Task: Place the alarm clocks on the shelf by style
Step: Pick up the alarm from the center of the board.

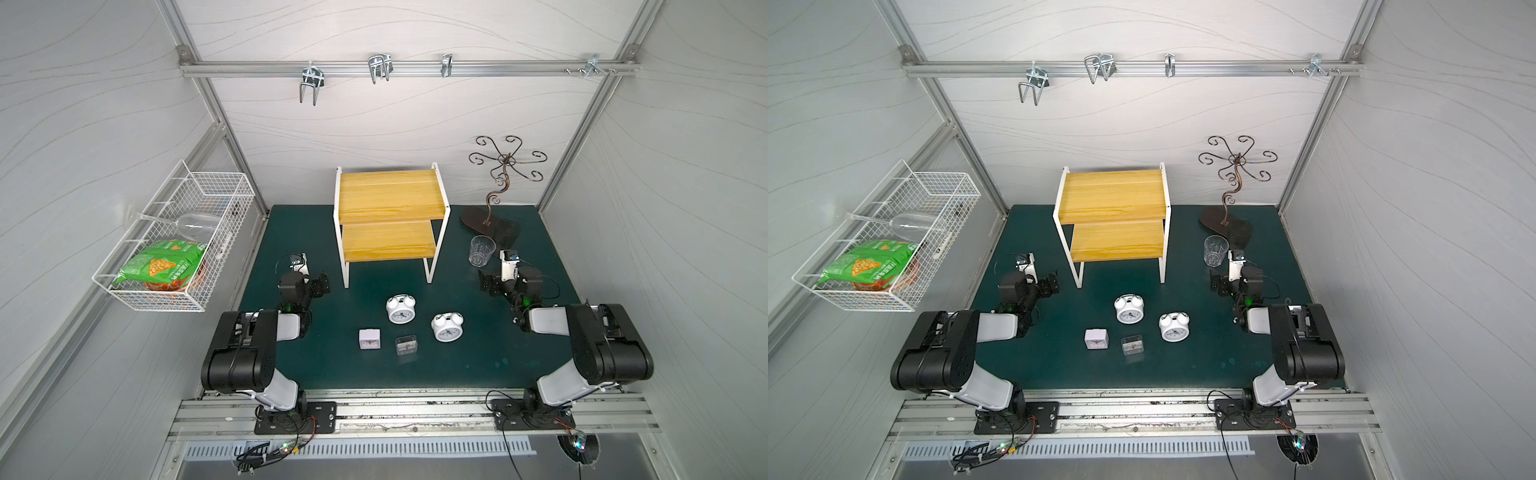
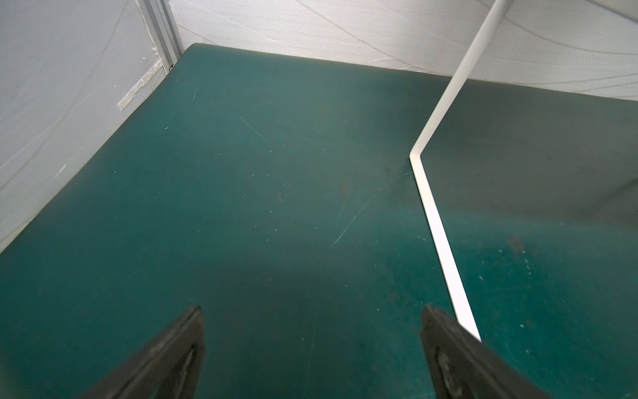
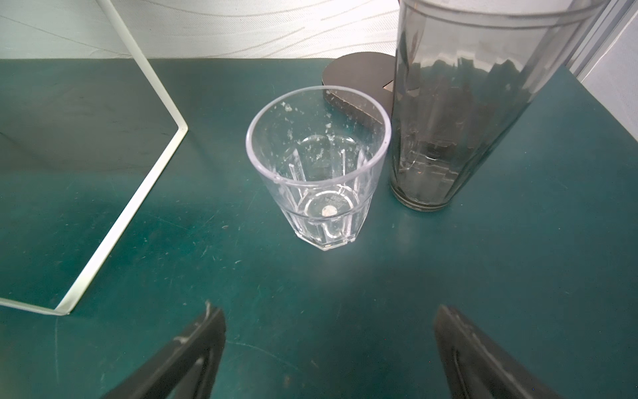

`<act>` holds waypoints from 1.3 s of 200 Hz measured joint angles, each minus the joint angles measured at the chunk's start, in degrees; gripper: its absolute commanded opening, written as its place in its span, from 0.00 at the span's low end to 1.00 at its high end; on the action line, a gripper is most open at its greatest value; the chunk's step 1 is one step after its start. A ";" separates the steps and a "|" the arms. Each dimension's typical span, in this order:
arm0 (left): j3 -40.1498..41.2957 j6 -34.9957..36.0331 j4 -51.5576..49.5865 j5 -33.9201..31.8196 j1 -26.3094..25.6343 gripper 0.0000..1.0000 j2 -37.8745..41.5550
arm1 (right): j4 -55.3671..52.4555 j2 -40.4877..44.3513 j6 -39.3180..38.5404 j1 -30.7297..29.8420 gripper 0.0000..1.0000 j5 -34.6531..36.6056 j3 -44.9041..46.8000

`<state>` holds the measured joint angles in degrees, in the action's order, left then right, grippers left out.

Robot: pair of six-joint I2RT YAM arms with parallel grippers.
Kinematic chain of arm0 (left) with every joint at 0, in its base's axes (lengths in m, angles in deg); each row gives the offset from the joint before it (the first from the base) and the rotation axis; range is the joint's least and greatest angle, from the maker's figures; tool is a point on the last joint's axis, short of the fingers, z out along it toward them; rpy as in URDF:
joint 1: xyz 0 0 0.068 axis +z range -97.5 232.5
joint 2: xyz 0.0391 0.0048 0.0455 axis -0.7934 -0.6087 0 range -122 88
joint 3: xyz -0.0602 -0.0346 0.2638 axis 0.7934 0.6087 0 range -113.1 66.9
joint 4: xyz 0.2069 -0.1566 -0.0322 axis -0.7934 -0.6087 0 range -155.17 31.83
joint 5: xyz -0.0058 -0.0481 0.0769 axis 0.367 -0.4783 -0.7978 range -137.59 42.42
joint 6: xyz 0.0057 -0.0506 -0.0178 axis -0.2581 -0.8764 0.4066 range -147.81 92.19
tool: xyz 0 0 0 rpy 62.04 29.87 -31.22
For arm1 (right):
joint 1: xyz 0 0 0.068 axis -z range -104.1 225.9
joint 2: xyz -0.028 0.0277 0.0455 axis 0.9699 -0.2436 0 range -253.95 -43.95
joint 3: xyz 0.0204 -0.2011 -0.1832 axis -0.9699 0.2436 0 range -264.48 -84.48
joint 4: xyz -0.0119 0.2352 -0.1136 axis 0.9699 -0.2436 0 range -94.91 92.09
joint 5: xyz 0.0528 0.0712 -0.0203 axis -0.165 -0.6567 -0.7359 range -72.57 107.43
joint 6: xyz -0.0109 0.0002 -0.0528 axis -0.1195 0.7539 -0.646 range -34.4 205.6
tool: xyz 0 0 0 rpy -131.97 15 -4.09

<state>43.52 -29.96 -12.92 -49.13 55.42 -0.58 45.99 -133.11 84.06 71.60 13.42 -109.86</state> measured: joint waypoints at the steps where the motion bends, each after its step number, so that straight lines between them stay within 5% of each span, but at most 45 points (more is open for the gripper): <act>1: 0.00 0.00 0.00 0.00 0.00 1.00 0.00 | -0.11 0.00 -0.02 -0.07 0.99 0.02 -0.02; 54: 0.13 0.02 -0.24 0.20 0.02 1.00 0.61 | -14.29 9.35 -2.16 -5.20 0.99 2.73 -4.24; 99: -0.24 0.50 -7.65 2.36 0.02 1.00 9.44 | -32.87 22.01 -0.74 -12.04 0.99 5.05 -12.33; 179: -8.81 3.93 -33.81 11.72 0.02 0.99 23.45 | -64.52 35.52 10.64 -28.76 0.99 14.34 -21.18; 260: -16.76 8.02 -55.34 22.47 0.02 0.99 30.49 | -79.19 42.95 25.40 -47.47 0.99 25.35 -20.00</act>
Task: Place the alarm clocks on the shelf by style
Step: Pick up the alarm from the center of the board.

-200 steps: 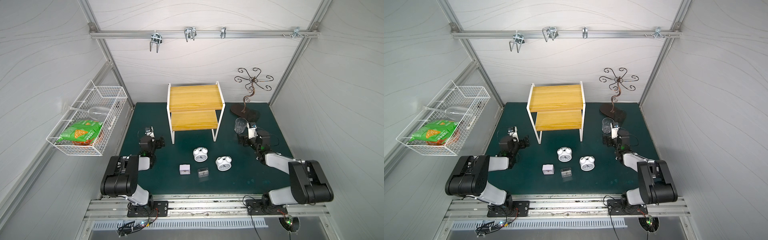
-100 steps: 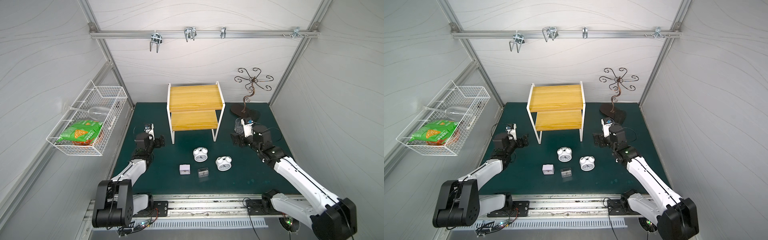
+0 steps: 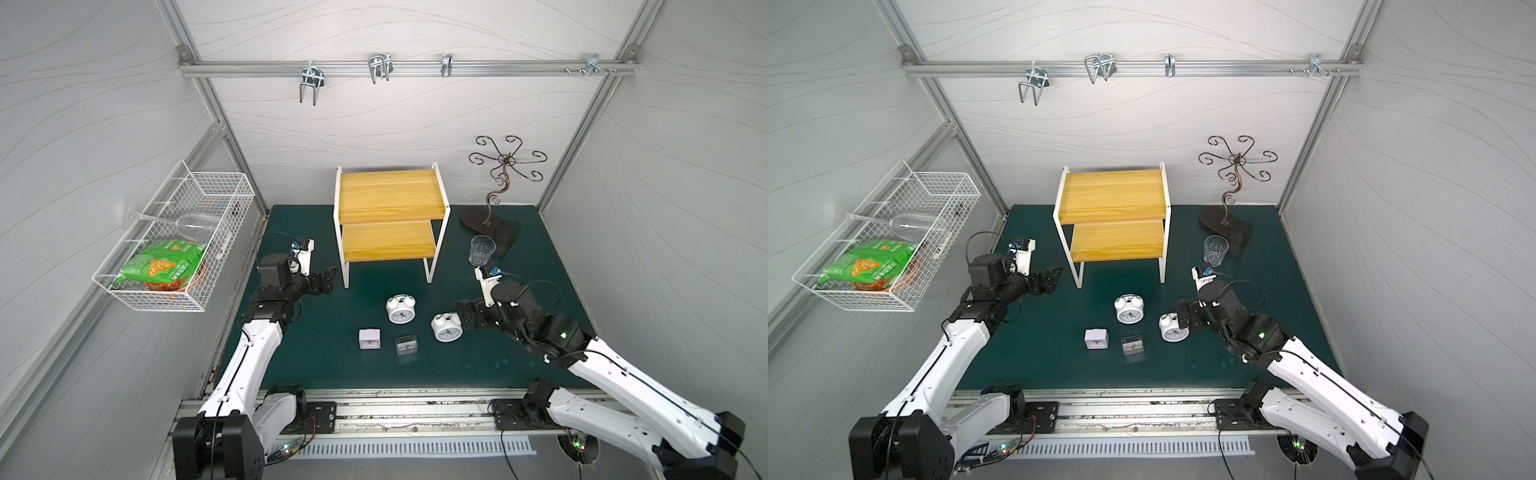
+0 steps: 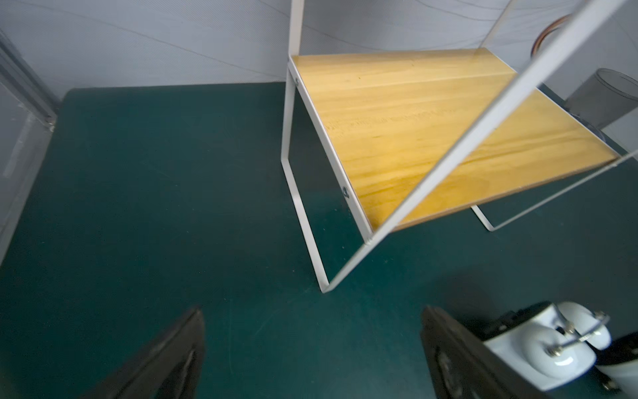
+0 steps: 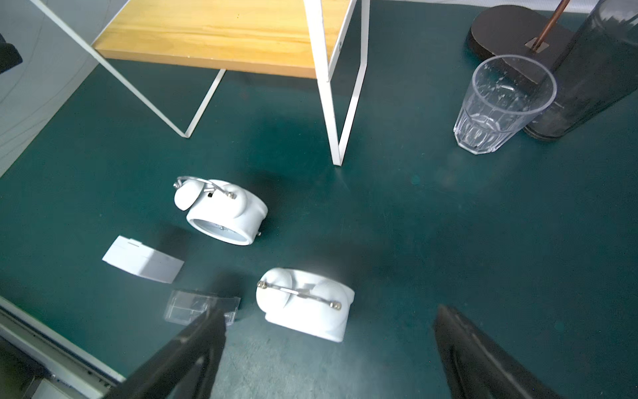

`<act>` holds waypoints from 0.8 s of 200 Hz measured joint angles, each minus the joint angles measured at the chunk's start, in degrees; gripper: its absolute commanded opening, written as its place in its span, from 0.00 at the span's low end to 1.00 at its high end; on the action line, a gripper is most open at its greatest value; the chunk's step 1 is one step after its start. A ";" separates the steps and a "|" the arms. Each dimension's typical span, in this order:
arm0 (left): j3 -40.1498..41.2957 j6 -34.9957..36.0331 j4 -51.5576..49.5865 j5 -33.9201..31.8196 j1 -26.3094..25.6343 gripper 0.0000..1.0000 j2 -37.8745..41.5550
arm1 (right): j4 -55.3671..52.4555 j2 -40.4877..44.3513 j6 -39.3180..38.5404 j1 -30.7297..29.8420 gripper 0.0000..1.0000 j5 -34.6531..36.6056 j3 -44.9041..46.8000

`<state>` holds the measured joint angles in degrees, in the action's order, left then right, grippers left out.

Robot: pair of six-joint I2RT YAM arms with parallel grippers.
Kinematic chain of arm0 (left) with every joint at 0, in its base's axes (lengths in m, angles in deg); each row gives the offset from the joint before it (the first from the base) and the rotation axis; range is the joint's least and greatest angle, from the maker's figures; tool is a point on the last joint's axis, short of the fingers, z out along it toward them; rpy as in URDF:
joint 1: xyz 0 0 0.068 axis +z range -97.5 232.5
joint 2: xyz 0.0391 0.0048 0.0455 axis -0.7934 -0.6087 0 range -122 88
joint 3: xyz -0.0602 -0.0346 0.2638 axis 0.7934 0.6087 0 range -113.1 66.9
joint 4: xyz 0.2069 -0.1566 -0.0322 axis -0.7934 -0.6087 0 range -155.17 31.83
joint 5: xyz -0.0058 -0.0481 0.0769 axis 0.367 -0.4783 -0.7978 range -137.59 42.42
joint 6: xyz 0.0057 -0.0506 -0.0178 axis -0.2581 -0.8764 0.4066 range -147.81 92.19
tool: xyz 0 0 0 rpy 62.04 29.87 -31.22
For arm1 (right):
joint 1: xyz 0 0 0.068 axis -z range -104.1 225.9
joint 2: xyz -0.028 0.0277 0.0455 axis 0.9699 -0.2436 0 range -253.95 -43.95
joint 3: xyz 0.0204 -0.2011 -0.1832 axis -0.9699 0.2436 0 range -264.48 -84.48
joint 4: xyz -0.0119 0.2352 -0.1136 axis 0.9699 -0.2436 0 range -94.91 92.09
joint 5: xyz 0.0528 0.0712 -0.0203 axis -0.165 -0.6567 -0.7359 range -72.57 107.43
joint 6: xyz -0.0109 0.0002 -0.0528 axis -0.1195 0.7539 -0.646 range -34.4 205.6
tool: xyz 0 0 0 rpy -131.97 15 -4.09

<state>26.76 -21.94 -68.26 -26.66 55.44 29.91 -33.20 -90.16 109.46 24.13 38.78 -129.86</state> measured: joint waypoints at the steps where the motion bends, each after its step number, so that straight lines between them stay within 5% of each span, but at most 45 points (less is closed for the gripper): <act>1: 0.00 0.02 -0.11 0.07 0.00 0.99 0.02 | -0.04 0.07 0.22 -0.22 0.99 0.11 0.09; 77: 1.27 0.55 -5.70 3.56 0.00 0.99 1.42 | -0.39 3.41 12.90 -17.64 0.99 11.34 10.84; 160: 1.60 1.46 -7.69 7.91 0.00 0.98 1.40 | 10.95 3.61 15.76 -26.93 0.99 20.98 21.64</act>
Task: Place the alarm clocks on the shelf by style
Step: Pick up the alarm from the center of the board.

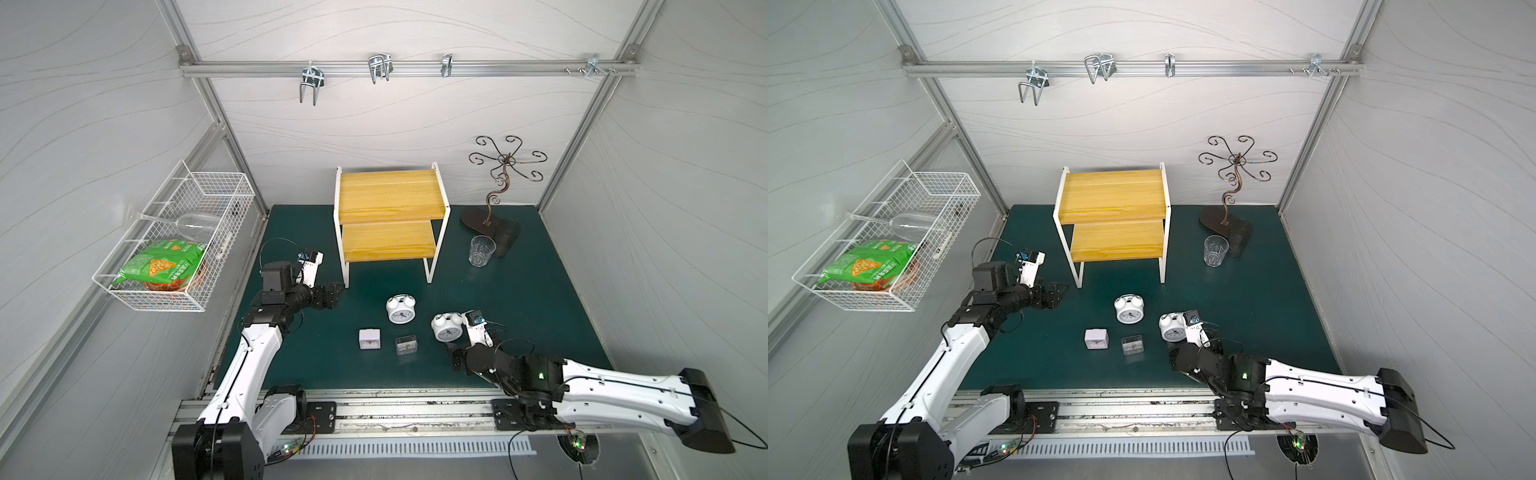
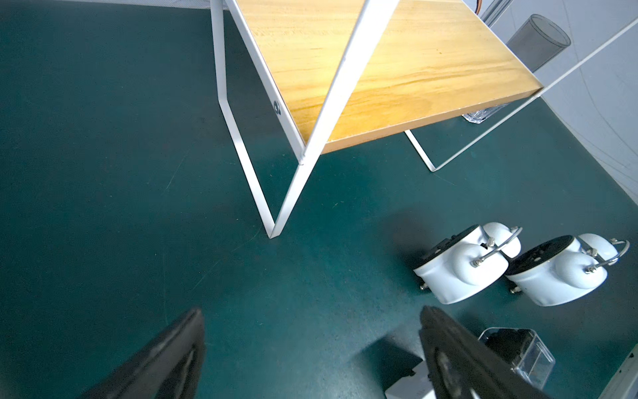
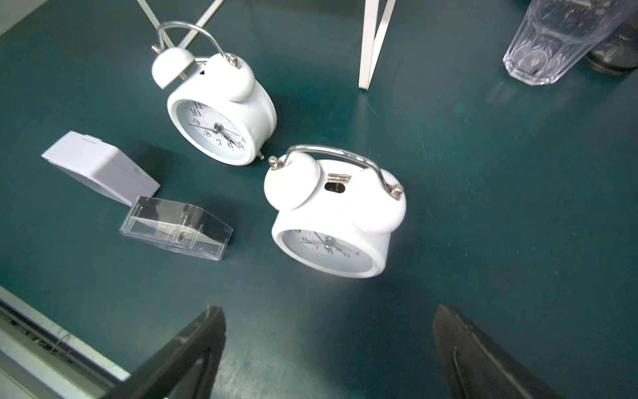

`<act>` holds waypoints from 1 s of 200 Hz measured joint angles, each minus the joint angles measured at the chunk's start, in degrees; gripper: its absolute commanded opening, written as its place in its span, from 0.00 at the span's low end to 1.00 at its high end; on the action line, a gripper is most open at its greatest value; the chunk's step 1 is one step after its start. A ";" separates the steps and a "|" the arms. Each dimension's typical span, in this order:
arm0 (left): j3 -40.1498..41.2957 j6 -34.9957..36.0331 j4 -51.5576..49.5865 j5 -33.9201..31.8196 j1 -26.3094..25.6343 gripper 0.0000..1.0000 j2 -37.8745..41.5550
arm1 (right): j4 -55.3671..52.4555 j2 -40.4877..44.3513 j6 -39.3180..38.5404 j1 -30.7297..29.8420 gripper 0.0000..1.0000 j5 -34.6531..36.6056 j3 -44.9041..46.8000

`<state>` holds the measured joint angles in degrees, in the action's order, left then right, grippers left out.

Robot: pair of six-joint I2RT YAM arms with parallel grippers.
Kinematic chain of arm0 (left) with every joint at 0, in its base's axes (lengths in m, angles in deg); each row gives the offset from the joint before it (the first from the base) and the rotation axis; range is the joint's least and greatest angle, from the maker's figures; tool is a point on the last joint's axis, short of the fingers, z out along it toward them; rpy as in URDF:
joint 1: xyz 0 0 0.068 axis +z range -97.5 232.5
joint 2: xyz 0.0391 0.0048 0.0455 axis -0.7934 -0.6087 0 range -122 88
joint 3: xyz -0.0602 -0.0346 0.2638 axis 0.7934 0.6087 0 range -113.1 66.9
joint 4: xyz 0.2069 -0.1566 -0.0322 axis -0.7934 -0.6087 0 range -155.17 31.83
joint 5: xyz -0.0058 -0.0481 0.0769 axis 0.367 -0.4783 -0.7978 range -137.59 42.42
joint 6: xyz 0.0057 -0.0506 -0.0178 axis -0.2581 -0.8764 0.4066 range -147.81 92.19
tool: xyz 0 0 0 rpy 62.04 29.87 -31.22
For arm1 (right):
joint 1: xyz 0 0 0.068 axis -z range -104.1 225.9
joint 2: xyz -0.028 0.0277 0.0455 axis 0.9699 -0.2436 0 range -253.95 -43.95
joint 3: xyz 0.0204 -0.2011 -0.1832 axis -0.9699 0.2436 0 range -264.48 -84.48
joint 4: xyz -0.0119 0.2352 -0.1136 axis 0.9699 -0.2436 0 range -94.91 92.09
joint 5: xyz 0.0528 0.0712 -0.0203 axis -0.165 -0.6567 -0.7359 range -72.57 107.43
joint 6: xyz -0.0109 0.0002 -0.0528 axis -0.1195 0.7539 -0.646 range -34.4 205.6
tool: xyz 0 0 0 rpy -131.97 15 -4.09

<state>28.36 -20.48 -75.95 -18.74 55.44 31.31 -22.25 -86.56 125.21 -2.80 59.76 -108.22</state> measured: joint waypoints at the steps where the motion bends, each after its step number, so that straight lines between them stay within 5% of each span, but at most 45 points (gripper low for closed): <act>1: 0.00 -0.02 0.00 0.00 0.00 0.98 0.00 | 0.26 0.00 0.00 -0.15 0.99 0.24 0.17; 104: 0.00 -0.02 -0.44 0.00 0.00 0.97 -0.39 | 18.97 0.74 -1.73 -2.32 0.99 8.26 10.40; 200: 0.00 0.00 -0.44 0.13 0.00 0.97 -1.07 | 31.93 -6.27 -7.98 3.10 0.99 5.11 14.27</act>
<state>28.36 -20.48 -76.39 -18.61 55.44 30.24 9.68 -92.83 117.24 0.31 64.88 -93.95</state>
